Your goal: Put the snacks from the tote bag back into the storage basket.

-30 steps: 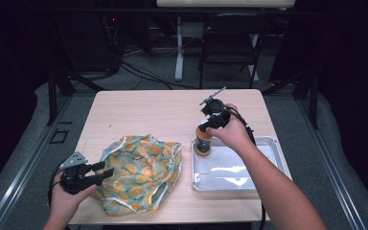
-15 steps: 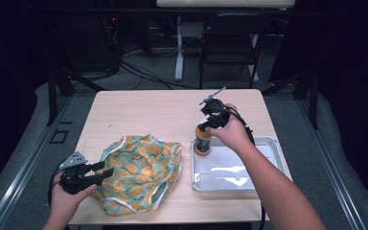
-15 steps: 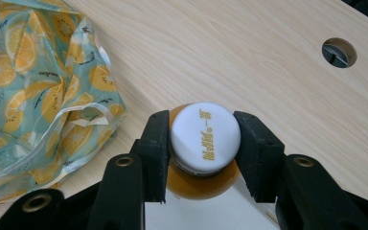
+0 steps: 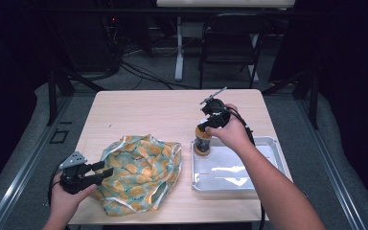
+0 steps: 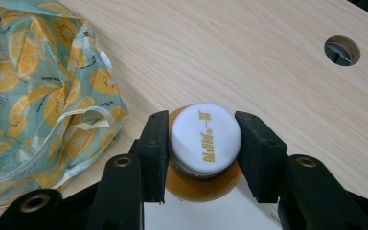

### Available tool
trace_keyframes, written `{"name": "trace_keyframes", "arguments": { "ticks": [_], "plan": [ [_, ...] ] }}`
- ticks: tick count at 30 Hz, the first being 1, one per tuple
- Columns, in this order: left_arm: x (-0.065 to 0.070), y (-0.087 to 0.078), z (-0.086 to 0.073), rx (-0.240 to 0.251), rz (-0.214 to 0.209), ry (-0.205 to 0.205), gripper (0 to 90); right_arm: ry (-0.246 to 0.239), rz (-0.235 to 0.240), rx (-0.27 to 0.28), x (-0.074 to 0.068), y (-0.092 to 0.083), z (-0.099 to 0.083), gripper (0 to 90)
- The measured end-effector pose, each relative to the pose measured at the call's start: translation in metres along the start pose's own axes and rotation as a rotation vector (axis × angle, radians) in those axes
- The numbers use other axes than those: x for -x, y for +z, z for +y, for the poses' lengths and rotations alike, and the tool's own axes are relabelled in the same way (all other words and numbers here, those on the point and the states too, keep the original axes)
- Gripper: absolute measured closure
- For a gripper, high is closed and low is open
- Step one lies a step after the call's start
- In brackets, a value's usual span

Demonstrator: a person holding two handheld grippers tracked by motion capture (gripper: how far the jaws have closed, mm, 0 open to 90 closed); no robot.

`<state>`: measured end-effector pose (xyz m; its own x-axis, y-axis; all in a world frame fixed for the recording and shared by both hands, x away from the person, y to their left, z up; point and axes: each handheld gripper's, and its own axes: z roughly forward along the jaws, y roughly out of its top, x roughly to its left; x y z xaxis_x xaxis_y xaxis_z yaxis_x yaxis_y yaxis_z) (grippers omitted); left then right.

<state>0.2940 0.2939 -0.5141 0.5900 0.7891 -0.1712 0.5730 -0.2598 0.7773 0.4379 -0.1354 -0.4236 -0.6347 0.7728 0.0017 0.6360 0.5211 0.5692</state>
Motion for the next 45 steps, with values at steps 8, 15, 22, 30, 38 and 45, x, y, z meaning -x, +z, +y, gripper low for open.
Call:
{"name": "trace_keyframes", "arguments": {
  "ticks": [8,15,22,30,38,45],
  "plan": [
    [-0.0001,-0.0005,-0.0004,0.005,0.004,-0.003,49.0,0.018,-0.023,0.015,0.003,0.0019,-0.0005,44.4],
    [-0.0006,-0.0008,-0.0003,0.004,0.005,-0.001,48.9,0.034,-0.021,0.032,0.0047,-0.0005,-0.0012,41.4],
    [-0.0006,-0.001,-0.0006,0.003,0.004,0.0,48.9,0.045,-0.02,0.044,0.0058,-0.0025,-0.0033,40.7],
    [-0.0011,-0.0018,-0.0007,0.001,0.004,-0.004,48.8,0.049,-0.022,0.061,0.0061,-0.0041,-0.0032,40.5],
    [-0.0012,-0.0019,-0.0008,0.003,0.007,-0.003,48.8,0.049,-0.017,0.065,0.005,-0.0037,-0.0028,40.4],
    [-0.0012,-0.0019,-0.001,0.008,0.01,-0.003,48.9,0.046,-0.015,0.073,0.0035,-0.0064,-0.0026,40.4]
  ]
}}
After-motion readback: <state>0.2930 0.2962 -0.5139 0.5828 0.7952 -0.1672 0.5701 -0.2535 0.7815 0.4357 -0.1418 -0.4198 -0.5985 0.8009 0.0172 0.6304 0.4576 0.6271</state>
